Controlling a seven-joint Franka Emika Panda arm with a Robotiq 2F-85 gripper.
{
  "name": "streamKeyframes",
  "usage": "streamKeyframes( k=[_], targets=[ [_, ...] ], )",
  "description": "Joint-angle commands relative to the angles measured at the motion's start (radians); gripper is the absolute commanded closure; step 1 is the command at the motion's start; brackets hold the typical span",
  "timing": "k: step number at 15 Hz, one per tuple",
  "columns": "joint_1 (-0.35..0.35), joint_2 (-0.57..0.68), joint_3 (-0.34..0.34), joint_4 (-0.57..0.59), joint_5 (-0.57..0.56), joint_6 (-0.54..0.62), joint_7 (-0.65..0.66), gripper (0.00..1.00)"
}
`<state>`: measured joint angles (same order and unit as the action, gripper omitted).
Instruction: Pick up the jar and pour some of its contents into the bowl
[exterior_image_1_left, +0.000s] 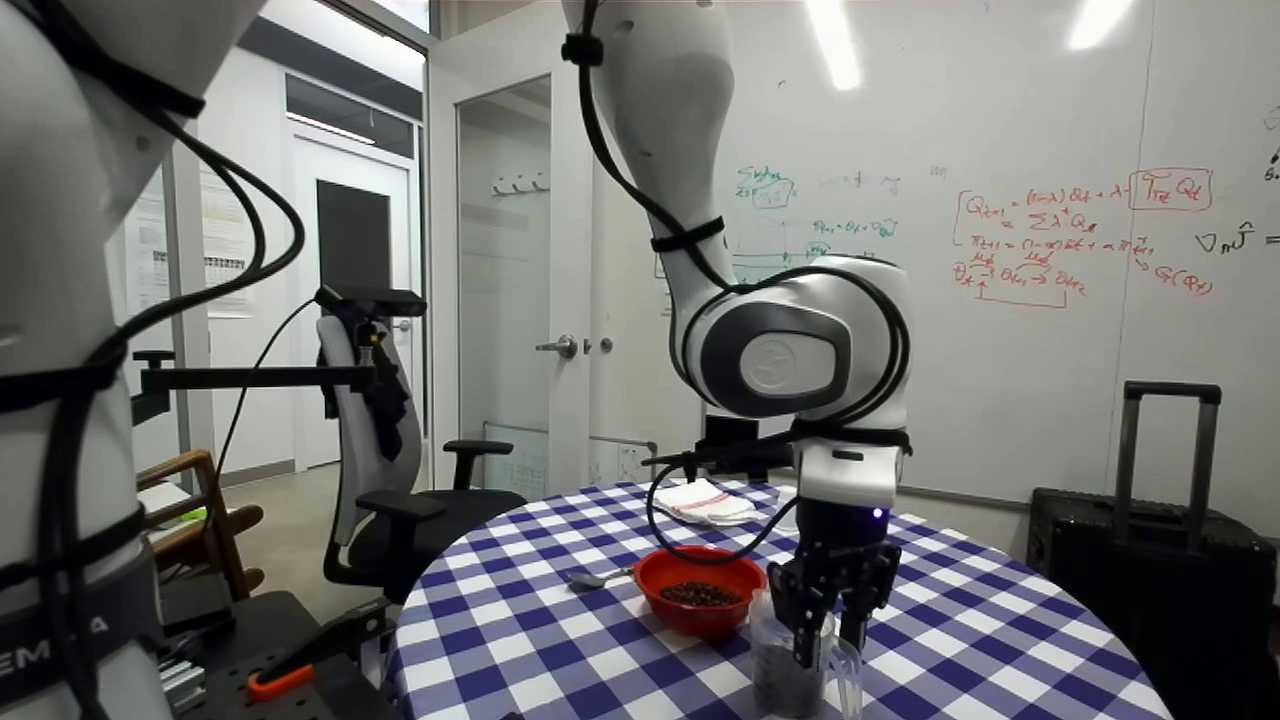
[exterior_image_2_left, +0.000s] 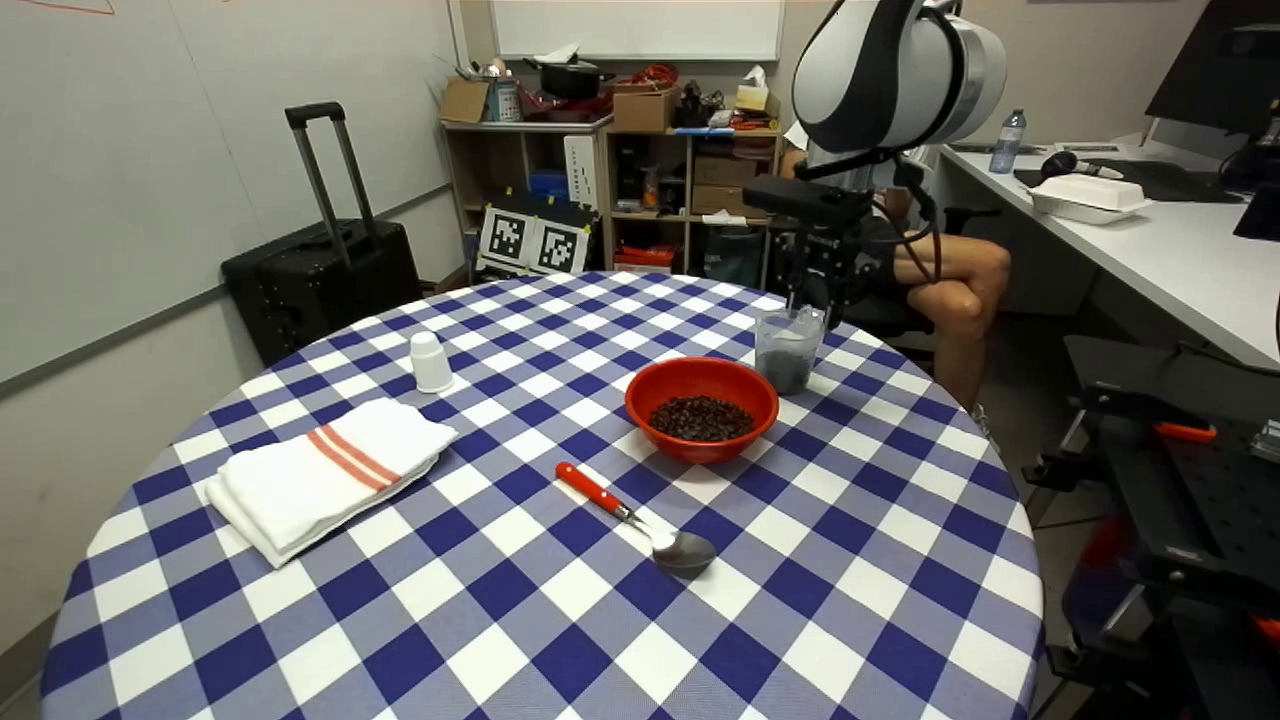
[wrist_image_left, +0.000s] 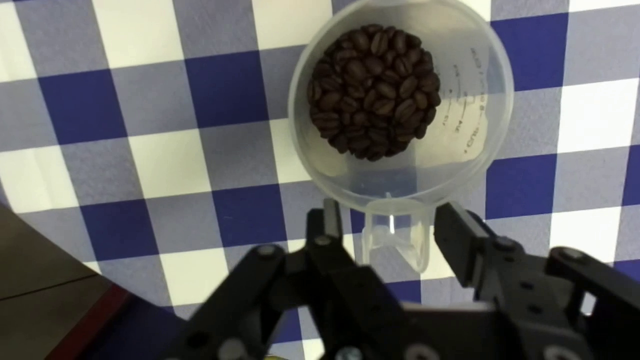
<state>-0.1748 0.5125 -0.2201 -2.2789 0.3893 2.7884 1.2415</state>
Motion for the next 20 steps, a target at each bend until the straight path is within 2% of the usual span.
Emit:
streamKeyframes(
  k=[1,3,4,5,9,11,15,20],
  targets=[
    [-0.004,0.019,-0.01,0.033,-0.013,-0.032,-0.024,0.78],
    [-0.003,0.022,-0.011,0.035,-0.012,-0.035,-0.027,0.93],
    [-0.003,0.022,-0.013,0.036,-0.013,-0.036,-0.027,0.96],
    [-0.002,0.021,-0.014,0.037,-0.013,-0.039,-0.028,0.93],
    [0.015,0.003,-0.021,0.047,-0.036,-0.048,-0.032,0.93],
    [0.059,-0.009,-0.059,0.071,-0.1,-0.077,-0.011,0.93],
    [0.126,-0.035,-0.1,0.153,-0.238,-0.207,0.006,0.93],
    [0.165,-0.079,-0.071,0.255,-0.315,-0.36,0.033,0.93]
  ],
)
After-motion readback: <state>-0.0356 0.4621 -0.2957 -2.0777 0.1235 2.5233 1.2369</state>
